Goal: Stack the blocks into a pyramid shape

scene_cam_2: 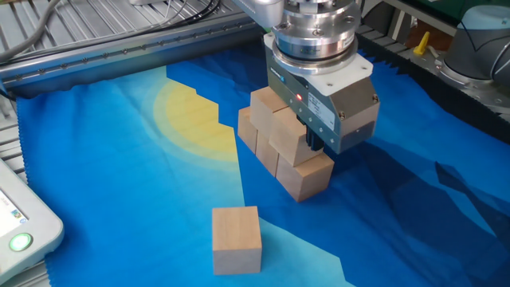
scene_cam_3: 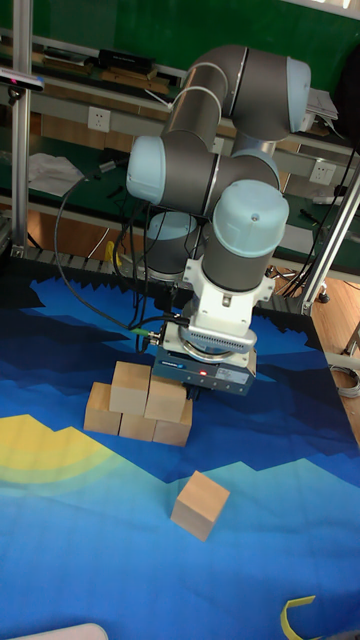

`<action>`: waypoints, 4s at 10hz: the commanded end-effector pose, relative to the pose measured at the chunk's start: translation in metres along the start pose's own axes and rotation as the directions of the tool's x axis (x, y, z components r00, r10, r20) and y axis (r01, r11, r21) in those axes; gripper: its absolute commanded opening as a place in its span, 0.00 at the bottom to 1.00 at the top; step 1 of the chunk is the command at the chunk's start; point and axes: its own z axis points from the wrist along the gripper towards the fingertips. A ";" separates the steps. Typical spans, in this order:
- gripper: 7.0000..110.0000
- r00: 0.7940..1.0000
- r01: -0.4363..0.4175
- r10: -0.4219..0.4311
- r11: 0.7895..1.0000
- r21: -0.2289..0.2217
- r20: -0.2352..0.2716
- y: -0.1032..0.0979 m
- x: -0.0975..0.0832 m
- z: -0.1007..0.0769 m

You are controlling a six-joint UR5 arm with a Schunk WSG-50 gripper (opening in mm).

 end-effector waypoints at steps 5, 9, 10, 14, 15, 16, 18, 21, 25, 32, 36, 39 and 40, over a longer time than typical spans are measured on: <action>0.00 1.000 -0.010 0.010 0.999 -0.031 -0.002 0.009 -0.001 -0.002; 0.00 1.000 -0.011 0.011 0.999 -0.034 -0.002 0.012 -0.001 -0.004; 0.00 1.000 -0.011 0.011 0.999 -0.035 -0.004 0.013 0.000 -0.006; 0.00 1.000 0.008 -0.005 0.996 -0.093 0.029 0.023 -0.017 -0.029; 0.00 0.997 0.027 -0.019 0.995 -0.101 0.081 0.022 -0.034 -0.036; 0.00 0.987 0.059 -0.039 0.990 -0.129 0.157 0.024 -0.056 -0.042; 0.00 0.961 0.117 -0.087 0.988 -0.099 0.261 0.014 -0.086 -0.054; 0.00 0.962 0.126 -0.119 0.992 -0.015 0.245 -0.013 -0.097 -0.035; 0.00 0.986 0.158 -0.160 0.986 0.062 0.042 -0.040 -0.053 -0.021; 0.00 0.985 0.174 -0.174 0.983 0.054 0.006 -0.044 -0.045 -0.016; 0.00 0.984 0.179 -0.179 0.983 0.049 -0.002 -0.044 -0.043 -0.015; 0.00 0.985 0.174 -0.174 0.984 0.042 -0.016 -0.042 -0.039 -0.015; 0.00 0.985 0.174 -0.174 0.984 0.042 -0.018 -0.042 -0.038 -0.015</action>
